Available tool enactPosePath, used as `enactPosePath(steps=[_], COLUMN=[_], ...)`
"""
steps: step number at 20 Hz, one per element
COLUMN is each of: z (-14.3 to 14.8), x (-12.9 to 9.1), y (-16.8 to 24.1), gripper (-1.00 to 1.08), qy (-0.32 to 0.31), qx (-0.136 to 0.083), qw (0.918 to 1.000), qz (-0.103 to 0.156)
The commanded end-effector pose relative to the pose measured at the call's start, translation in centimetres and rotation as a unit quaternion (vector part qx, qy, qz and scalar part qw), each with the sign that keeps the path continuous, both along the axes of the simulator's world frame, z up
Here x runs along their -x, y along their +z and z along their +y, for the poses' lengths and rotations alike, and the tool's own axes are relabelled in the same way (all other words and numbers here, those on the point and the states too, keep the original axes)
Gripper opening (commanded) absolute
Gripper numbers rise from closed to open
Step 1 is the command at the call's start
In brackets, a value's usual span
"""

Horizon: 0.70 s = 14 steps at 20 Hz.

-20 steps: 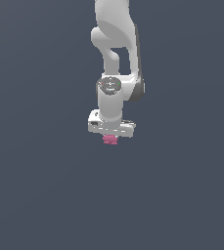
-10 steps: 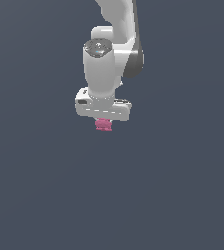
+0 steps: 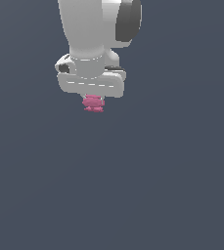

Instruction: Pick up the object and move it to a goal position.

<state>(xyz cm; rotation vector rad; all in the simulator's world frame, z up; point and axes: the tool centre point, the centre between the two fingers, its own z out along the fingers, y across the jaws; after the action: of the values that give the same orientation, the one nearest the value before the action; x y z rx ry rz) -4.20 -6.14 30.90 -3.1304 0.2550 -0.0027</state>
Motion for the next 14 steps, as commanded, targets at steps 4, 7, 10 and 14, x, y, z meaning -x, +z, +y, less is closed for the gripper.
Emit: enactPosePath(steps=[4, 7, 10, 14], z=[-1.3, -1.7, -2.1, -2.3], x=[0.1, 0.1, 0.0, 0.0], y=[4.6, 6.3, 7.6, 8.5], gripper=[-1.00, -1.00, -1.00, -1.00], qy=[0.000, 0.000, 0.000, 0.000], qx=[0.000, 0.000, 0.000, 0.000], qw=[1.0000, 1.0000, 1.0000, 1.0000], qz=[0.001, 0.001, 0.001, 0.001])
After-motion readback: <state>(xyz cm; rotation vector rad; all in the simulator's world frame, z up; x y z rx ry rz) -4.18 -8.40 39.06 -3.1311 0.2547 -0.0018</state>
